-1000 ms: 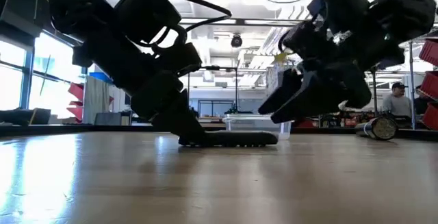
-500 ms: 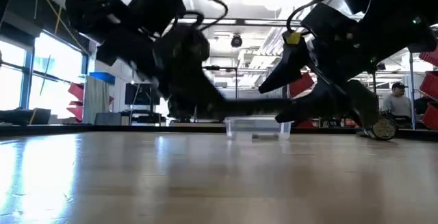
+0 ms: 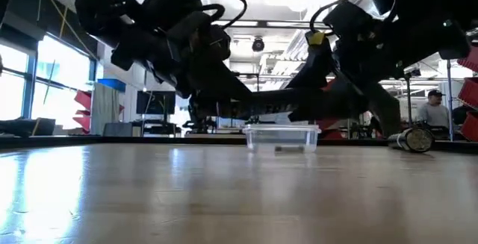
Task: Insert battery
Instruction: Close the remote using its cover
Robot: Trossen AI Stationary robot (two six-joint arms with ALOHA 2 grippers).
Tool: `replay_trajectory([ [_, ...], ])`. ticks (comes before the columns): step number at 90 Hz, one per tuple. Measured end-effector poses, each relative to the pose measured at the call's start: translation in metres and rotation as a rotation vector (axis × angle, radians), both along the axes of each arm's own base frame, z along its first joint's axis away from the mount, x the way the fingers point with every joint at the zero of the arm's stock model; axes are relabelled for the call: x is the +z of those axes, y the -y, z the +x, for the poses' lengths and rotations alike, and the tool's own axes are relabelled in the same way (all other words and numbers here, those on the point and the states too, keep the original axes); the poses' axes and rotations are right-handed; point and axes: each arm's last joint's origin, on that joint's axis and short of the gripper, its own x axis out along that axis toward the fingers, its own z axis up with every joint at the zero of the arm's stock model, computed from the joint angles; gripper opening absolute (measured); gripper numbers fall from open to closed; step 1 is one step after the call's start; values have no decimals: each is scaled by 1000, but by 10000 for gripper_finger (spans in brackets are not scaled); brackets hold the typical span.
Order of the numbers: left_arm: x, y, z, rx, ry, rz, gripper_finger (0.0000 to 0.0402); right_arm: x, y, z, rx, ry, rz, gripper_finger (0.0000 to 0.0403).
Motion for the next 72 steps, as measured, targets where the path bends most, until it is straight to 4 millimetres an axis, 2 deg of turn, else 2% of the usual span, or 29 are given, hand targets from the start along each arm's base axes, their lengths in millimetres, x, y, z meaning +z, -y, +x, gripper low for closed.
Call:
replay_trajectory([
  [16,-1,4,-1,-39,-2,15,170,2,0,1,-8,26,24,55],
  [23,-1,7,-1,-69,12,67,179,2,-1,1,-14,32,58,51],
  [35,1,9,0,-114,64,154,201,1,-2,1,-46,42,216,43],
  [48,10,6,-3,-161,83,252,217,-3,4,1,-131,17,460,43],
  [55,19,5,-7,-177,91,344,218,-5,11,2,-244,24,667,46],
  [72,38,0,-17,-34,44,593,218,-8,31,5,-498,22,1176,48],
])
